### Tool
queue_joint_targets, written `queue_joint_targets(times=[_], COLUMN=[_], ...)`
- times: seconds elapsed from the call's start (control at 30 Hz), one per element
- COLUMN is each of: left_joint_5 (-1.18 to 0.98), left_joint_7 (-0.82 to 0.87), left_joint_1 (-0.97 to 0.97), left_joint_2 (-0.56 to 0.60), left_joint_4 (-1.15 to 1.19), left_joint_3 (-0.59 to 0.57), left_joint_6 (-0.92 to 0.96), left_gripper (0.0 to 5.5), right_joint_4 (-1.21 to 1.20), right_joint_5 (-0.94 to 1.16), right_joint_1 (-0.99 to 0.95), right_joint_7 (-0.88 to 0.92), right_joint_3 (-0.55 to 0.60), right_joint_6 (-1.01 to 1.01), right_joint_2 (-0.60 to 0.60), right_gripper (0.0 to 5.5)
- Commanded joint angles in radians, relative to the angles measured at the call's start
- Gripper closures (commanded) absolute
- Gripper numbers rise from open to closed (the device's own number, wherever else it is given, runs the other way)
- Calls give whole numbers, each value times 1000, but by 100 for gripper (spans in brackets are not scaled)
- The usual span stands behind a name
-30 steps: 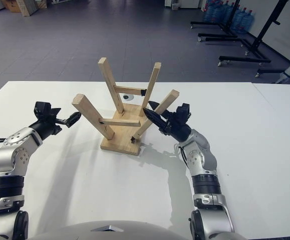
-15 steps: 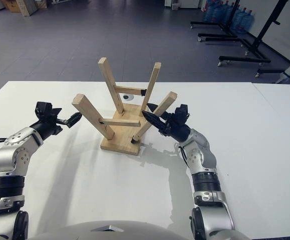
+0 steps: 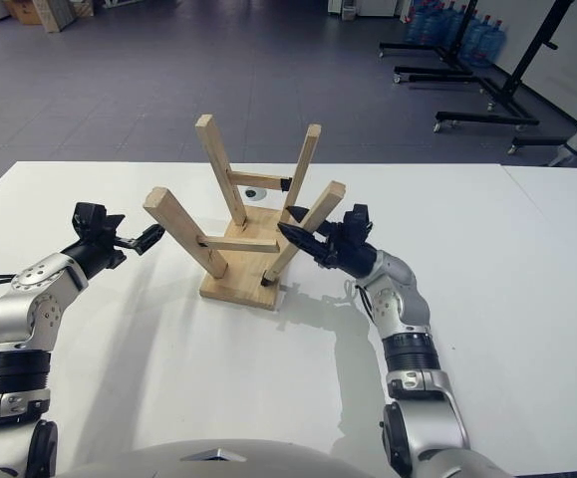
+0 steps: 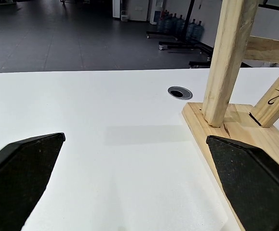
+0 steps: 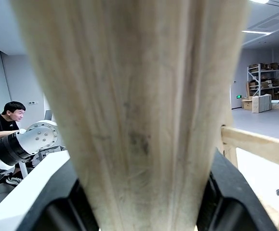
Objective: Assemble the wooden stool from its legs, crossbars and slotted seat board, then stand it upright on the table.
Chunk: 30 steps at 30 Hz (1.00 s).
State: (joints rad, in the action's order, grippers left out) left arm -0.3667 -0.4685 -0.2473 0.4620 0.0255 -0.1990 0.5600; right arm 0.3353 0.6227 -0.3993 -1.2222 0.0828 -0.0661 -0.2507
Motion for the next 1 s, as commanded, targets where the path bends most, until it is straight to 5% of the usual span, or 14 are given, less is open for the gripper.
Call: queue_joint_targets(times=[0.03, 1.0], left_joint_5=[11, 14], left_joint_7=[-3, 2], left_joint_1=[0, 12], left_joint_2=[-3, -8], left_joint_4=[4, -14], left_joint_3=[12, 35], left_joint_6=[-10, -12], left_gripper=[10, 10], right_joint_4=[22, 64], right_joint_5=[-18, -45], right_joint_1=[-21, -41], right_joint_7=[-16, -57], right_joint_3=[-1, -11], right_joint_6=[6, -9], right_joint_2=[-1, 15], right_gripper=[344, 344])
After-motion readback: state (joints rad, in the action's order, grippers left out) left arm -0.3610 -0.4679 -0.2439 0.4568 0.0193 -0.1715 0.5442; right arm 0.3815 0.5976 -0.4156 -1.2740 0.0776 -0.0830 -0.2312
